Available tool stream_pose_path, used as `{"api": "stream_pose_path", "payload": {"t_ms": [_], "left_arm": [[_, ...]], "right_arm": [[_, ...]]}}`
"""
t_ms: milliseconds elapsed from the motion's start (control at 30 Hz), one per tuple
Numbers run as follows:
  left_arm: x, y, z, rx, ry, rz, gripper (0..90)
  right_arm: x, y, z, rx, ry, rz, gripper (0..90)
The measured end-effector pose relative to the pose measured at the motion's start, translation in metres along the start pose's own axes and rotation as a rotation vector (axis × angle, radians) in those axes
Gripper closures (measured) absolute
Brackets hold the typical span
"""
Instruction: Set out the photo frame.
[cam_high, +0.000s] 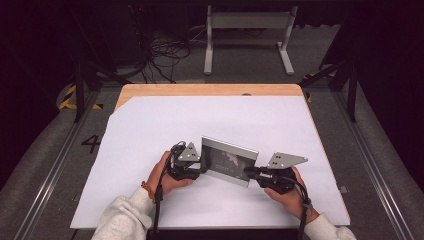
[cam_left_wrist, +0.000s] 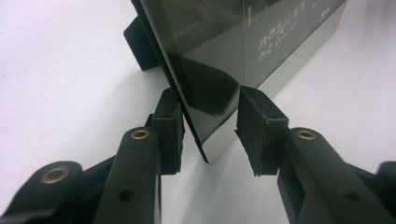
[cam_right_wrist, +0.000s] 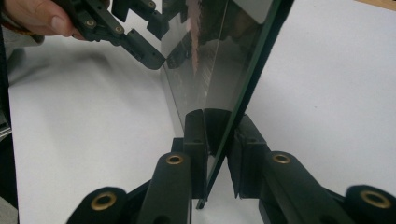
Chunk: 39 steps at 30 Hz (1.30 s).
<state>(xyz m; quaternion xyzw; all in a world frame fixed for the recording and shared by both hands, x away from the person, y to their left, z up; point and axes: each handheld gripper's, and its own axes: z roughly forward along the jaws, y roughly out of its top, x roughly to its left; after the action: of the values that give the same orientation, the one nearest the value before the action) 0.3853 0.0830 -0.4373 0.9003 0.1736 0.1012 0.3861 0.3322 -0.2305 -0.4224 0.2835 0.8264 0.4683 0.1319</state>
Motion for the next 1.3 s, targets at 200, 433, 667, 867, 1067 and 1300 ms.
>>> {"api": "stream_pose_path", "payload": {"t_ms": [200,433,667,867,1067,1300], "left_arm": [[-0.005,-0.004,-0.005,0.004,0.009,0.005,66.2],[-0.008,-0.008,-0.01,0.007,0.022,0.001,69.5],[-0.012,-0.01,-0.012,0.01,0.035,0.003,70.2],[-0.013,-0.011,-0.013,0.013,0.04,-0.002,70.6],[-0.015,-0.012,-0.014,0.013,0.049,-0.003,71.4],[-0.016,-0.012,-0.014,0.014,0.055,0.008,71.0]], "right_arm": [[-0.001,0.001,0.003,-0.002,-0.009,0.007,76.0],[-0.004,0.005,0.008,-0.007,-0.018,0.018,73.0],[-0.006,0.007,0.012,-0.011,-0.024,0.023,71.1],[-0.006,0.007,0.013,-0.011,-0.028,0.016,70.2],[-0.008,0.009,0.016,-0.012,-0.033,0.013,69.0],[-0.007,0.008,0.016,-0.012,-0.038,0.013,68.8]]}}
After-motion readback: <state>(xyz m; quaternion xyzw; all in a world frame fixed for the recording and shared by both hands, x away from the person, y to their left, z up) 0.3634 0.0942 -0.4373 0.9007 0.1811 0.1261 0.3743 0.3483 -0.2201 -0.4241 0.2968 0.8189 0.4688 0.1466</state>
